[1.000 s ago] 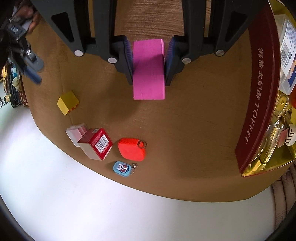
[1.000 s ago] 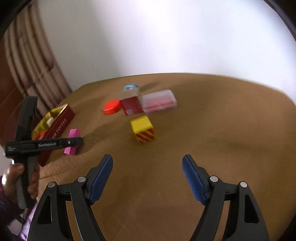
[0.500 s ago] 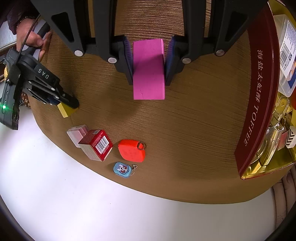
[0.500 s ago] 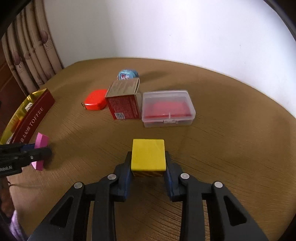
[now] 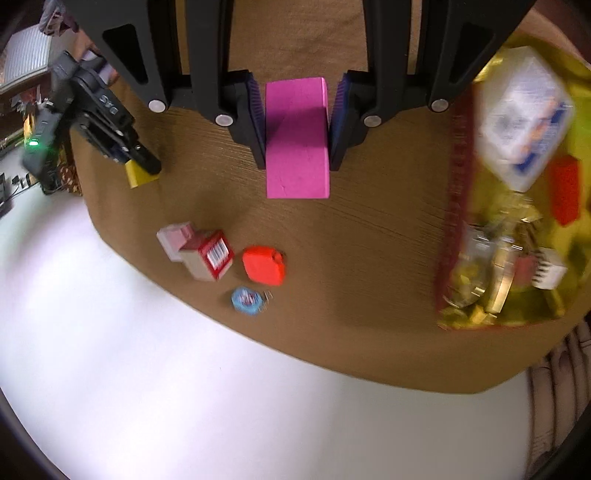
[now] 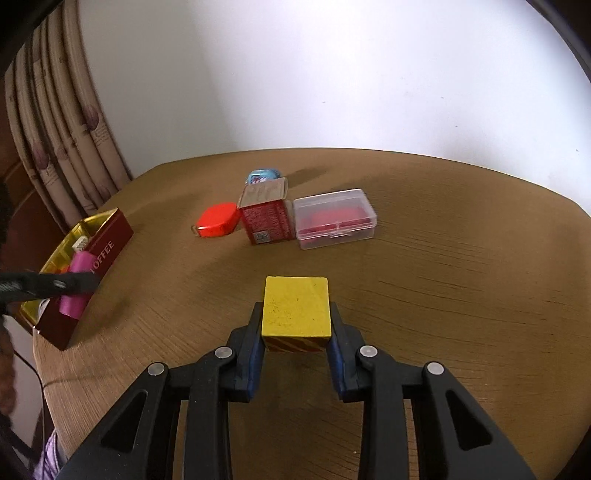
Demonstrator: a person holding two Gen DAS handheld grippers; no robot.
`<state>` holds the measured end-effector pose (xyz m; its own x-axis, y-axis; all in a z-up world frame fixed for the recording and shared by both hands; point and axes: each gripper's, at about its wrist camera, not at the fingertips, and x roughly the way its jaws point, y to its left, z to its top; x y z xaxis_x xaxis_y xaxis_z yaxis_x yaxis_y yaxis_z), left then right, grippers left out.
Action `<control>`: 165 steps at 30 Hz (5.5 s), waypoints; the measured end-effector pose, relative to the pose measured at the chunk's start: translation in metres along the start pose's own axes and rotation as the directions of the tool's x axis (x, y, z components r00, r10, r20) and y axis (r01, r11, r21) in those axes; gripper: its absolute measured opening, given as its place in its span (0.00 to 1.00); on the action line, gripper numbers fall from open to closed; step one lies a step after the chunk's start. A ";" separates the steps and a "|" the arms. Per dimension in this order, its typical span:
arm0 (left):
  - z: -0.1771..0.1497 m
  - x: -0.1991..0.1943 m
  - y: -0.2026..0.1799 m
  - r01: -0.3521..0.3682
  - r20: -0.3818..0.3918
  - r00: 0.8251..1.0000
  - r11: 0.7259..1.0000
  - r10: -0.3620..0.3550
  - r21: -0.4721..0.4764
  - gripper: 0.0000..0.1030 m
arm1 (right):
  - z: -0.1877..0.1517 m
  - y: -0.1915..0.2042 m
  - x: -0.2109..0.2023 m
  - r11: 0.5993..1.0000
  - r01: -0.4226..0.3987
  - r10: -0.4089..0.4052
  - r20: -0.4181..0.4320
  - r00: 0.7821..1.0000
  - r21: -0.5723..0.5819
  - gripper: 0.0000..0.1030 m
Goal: Organize rigid objects
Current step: 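Carry the pink eraser to the tin with the left tool while the right tool grasps the yellow block, then open the left tool over the tin while the right tool drops the yellow block in, then reach the left tool to the red tape measure and grasp it, then carry the red tape measure toward the tin with the left tool while the right tool grasps the red-and-white box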
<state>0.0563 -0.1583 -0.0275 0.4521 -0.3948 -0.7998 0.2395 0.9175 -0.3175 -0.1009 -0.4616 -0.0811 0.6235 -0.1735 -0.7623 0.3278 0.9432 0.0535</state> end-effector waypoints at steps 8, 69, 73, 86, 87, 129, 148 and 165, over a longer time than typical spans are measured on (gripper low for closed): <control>0.022 -0.071 0.080 -0.196 0.032 0.980 0.980 0.196 -0.025 0.30 | 0.001 0.003 0.004 1.000 0.012 -0.013 -0.023 1.000 -0.023 0.28; -0.093 -0.146 0.191 -0.154 0.168 0.960 0.923 0.224 -0.352 0.53 | 0.056 0.347 0.106 0.889 -0.436 0.355 -0.392 0.849 -0.139 0.29; -0.096 -0.143 0.198 -0.140 0.150 0.966 0.913 0.212 -0.383 0.53 | 0.056 0.353 0.113 0.896 -0.420 0.339 -0.384 0.859 -0.147 0.30; -0.095 -0.140 0.167 -0.180 0.162 0.959 0.943 0.231 -0.279 0.53 | 0.023 0.186 -0.007 0.970 -0.021 0.033 0.047 0.998 -0.243 0.54; -0.094 -0.139 0.162 -0.181 0.164 0.960 0.948 0.228 -0.260 0.53 | 0.016 0.160 -0.012 0.966 0.061 -0.048 0.058 0.997 -0.250 0.55; 0.121 0.166 -0.076 -0.103 -0.171 0.977 0.985 0.126 0.139 0.53 | -0.014 -0.059 -0.078 0.969 0.135 -0.172 0.167 0.971 0.209 0.99; 0.072 0.139 -0.056 -0.028 -0.084 0.996 0.999 0.030 0.020 0.47 | -0.016 -0.065 -0.072 0.965 0.128 -0.166 0.156 0.974 0.227 0.99; -0.044 0.062 -0.045 0.061 -0.162 0.985 0.998 -0.062 -0.011 0.47 | -0.016 -0.065 -0.067 0.960 0.162 -0.194 0.127 0.973 0.231 0.99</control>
<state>0.0359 -0.2217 -0.0856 0.2912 -0.4376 -0.8507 0.2575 0.8923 -0.3709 -0.1751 -0.5073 -0.0440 0.6329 -0.3880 -0.6700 0.5790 0.8117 0.0768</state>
